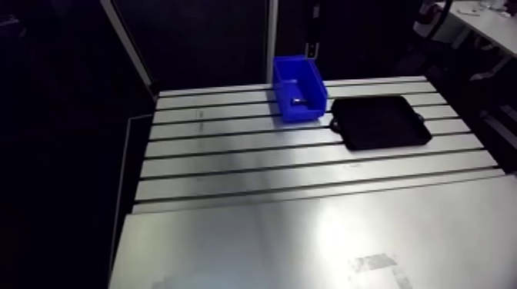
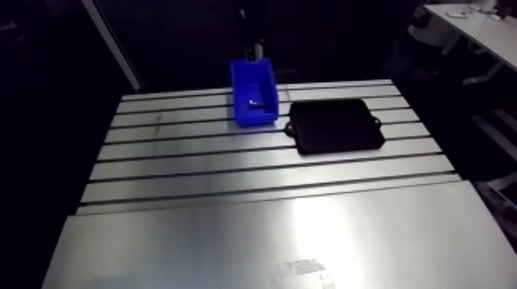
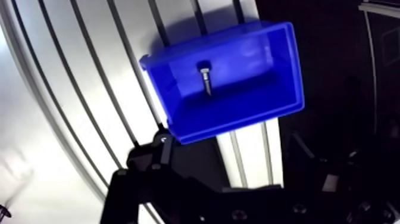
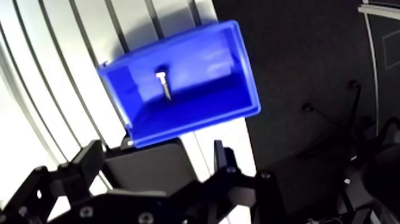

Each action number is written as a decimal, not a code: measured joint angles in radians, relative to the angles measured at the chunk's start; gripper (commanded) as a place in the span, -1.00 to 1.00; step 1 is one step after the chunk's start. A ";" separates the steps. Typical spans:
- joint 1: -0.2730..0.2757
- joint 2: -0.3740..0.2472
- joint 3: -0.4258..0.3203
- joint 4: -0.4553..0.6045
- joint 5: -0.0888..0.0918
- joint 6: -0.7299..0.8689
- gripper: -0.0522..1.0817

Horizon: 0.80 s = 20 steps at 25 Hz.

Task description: Pick up the M10 bolt from the tray and put it into the blue bin.

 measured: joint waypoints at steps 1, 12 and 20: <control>0.000 -0.013 -0.007 0.019 0.002 0.023 -0.89; 0.000 -0.157 -0.038 0.155 0.009 0.507 -0.89; -0.001 -0.248 -0.062 0.282 0.015 0.983 -0.89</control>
